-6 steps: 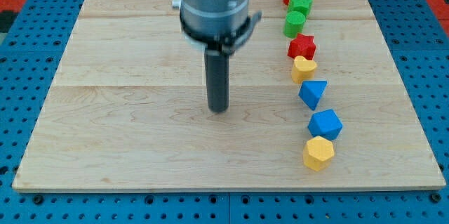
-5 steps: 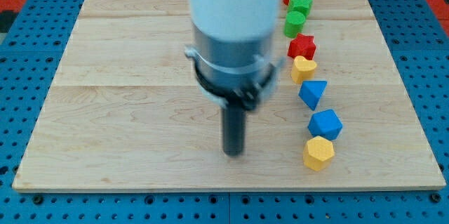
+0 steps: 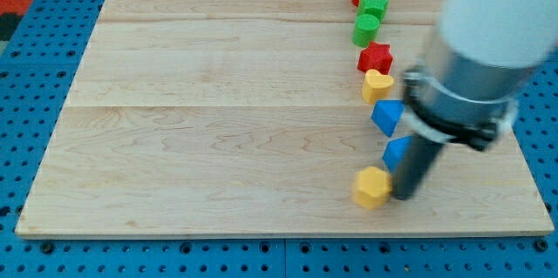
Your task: Move yellow hexagon to the bottom center
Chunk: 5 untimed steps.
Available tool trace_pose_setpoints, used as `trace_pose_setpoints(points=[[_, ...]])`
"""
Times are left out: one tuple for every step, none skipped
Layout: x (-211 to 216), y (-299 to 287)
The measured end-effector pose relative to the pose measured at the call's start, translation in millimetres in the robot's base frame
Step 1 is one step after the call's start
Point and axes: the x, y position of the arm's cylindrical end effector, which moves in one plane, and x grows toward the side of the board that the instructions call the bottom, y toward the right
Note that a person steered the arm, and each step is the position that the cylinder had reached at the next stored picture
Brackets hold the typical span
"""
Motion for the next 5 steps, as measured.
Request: trace_pose_setpoints(points=[[-15,-70],[-2,-7],[2,-18],[13,-59],[8,-106]])
